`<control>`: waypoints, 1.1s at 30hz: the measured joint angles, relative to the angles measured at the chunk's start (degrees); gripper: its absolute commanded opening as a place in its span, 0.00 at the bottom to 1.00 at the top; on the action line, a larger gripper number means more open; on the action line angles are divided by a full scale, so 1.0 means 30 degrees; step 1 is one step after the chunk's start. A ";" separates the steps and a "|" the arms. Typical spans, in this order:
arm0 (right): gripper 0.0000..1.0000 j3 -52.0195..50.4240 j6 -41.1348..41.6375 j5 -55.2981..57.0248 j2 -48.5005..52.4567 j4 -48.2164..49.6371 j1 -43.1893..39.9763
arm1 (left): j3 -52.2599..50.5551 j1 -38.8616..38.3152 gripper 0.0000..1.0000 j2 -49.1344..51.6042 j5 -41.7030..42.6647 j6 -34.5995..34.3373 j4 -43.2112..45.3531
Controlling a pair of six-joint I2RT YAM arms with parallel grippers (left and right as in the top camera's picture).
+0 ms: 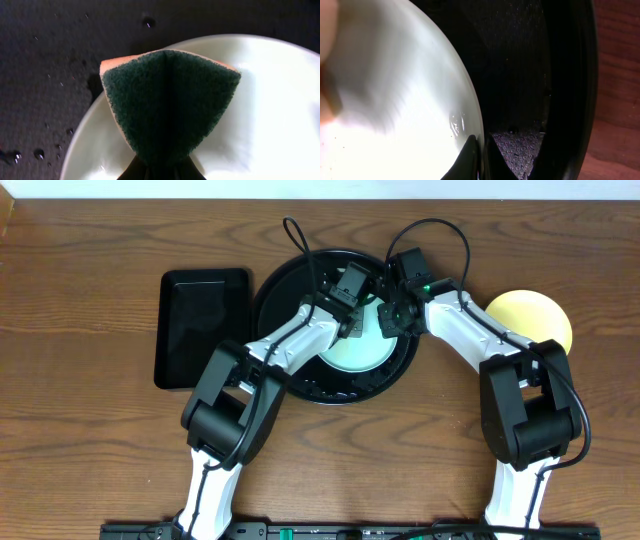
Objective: Clean dirty plates on tray and stack at the side
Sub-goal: 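Scrub the pale green plate with the sponge while right gripper holds it, then pull the sponge back to the small black tray with left gripper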
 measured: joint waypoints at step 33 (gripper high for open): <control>0.01 0.0000 0.0000 -0.0015 0.0000 0.0007 0.0000 | 0.0663 0.2878 0.08 -0.9639 0.0860 0.1632 -0.0138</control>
